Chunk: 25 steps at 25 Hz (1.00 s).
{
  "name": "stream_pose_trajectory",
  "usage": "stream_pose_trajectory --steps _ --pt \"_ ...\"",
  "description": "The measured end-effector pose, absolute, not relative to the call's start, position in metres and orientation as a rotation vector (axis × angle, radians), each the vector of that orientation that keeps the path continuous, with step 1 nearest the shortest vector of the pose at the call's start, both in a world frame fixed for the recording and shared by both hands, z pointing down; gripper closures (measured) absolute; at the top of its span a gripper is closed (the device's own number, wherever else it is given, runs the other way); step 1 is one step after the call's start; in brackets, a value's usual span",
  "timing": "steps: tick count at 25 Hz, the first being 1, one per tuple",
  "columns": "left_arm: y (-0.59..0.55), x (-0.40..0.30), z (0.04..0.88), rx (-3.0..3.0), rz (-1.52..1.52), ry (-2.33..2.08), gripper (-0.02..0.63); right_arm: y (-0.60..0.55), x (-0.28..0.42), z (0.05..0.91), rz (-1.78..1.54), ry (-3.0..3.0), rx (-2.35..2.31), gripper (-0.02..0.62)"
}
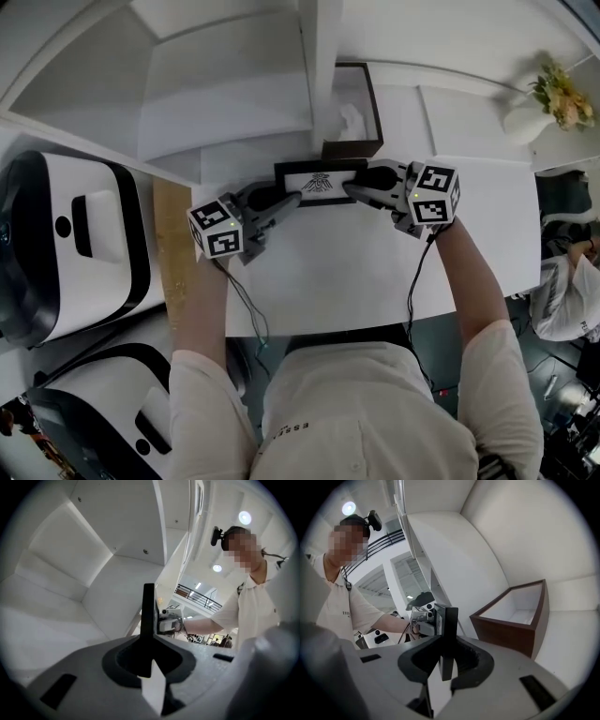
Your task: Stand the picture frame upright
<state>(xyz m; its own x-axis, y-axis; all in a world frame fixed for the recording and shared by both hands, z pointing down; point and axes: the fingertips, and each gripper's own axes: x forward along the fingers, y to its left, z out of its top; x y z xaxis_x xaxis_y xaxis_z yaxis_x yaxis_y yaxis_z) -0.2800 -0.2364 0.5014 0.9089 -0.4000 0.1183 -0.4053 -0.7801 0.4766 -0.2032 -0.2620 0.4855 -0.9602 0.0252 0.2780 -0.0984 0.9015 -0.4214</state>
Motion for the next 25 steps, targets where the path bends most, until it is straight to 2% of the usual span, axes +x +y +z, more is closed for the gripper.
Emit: stream_pose_trajectory --steps 7,17,25 --pt "-0.246 -0.289 0.51 2.594 0.129 -0.627 0.555 -0.27 -0.211 0.494 0.509 -2.799 0.042 0.508" --pt "-0.239 -0.291 0.519 2.579 0.276 -0.565 0.551 -0.265 -0.212 0.495 0.508 -2.788 0.003 0.509" --pt "-0.253 -0.288 0.529 2.647 0.495 -0.631 0.549 -0.275 -0.212 0.516 0.342 -2.71 0.066 0.508"
